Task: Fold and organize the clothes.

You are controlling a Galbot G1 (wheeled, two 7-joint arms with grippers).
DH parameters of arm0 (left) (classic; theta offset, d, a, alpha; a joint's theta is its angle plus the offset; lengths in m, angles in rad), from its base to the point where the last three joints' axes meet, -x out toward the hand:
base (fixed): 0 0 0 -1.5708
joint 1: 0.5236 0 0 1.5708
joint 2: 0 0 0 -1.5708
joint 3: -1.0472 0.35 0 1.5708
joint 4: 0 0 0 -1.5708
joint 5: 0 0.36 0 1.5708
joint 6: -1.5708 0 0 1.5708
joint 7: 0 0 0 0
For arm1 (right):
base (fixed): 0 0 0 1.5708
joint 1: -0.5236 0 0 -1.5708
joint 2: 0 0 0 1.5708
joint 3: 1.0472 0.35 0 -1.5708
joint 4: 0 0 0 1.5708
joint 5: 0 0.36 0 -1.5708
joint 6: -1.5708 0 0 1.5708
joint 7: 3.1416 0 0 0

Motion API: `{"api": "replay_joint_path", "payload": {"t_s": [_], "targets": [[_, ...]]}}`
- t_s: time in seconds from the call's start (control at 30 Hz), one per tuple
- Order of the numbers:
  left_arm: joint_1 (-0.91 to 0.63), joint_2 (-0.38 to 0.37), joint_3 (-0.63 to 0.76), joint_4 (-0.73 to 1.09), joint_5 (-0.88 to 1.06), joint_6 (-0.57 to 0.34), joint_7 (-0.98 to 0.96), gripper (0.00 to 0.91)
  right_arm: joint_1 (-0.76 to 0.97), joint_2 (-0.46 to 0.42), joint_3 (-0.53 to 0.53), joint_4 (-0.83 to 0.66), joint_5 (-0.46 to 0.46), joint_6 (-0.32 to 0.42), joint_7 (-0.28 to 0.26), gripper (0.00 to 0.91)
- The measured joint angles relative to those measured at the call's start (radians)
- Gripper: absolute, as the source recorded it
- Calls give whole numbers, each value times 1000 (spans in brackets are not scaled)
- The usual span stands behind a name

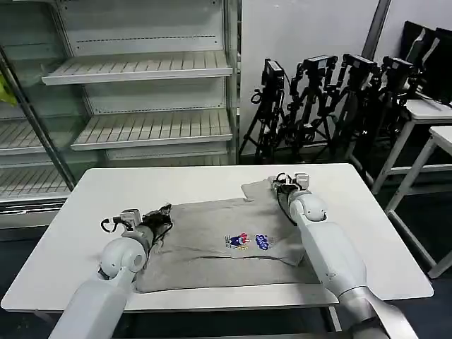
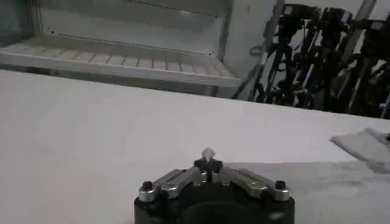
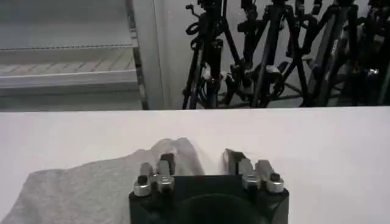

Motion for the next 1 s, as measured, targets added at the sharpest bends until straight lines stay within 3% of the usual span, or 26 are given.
{"api": "replay_joint_path", "payload": {"t_s": [0.5, 0.73, 1.0], "targets": [[21, 2, -14, -14, -6, -9, 13, 10, -15, 13, 22, -4, 60, -33, -8, 0], [22, 14, -39, -44, -26, -14, 16, 10, -43, 6, 36, 58, 88, 42, 20, 0], [48, 43, -80, -113, -55, -14, 16, 10, -118, -42, 67, 250, 101, 100, 48, 0]]}}
